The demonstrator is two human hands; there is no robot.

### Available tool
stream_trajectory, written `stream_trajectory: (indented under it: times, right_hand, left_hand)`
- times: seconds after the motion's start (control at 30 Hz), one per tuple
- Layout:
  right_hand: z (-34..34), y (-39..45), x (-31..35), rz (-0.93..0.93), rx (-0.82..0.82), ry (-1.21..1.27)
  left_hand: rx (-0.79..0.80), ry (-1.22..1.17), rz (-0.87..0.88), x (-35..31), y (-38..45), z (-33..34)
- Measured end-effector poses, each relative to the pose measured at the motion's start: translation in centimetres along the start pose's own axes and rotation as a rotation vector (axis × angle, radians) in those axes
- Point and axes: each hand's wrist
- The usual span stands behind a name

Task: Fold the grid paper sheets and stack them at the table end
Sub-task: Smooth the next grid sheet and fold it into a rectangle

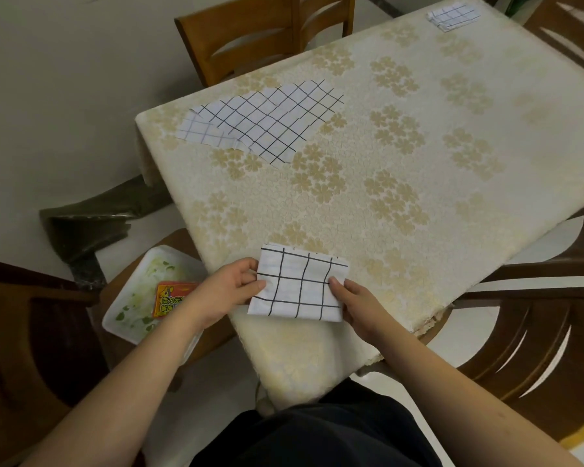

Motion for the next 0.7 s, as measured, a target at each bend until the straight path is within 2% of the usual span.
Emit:
stream_trajectory:
  times: [0.23,0.43,0.57,0.7]
  right_hand:
    - [0.7,-1.3,0.7,0.014,-0.013,0.022]
    - [1.2,-3.0,1.1,-0.045,-0.077,-0.088]
    - [1.8,-4.5,0.7,-0.074,-0.152,-0.12]
    - [1.9,-6.5,-0.1,-0.112,-0.245,-0.105]
  left_hand:
    - [-0.246,-0.084,-0.119,2.9,0.1,-0.9]
    - [-0.286,-0.187,-0.193,3.8,-0.6,-0.1]
    - [-0.317,-0.188,-0.146,3.4,-1.3,0.6]
    - [-0.267,-0.117,-0.113,3.4,-2.0,0.8]
Point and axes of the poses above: each hand's wrist, its own y-axis towards the middle knuckle, its own z-axis out of the palm, x = y × z, and after that the axes turned 3 degrees about x, right-handed
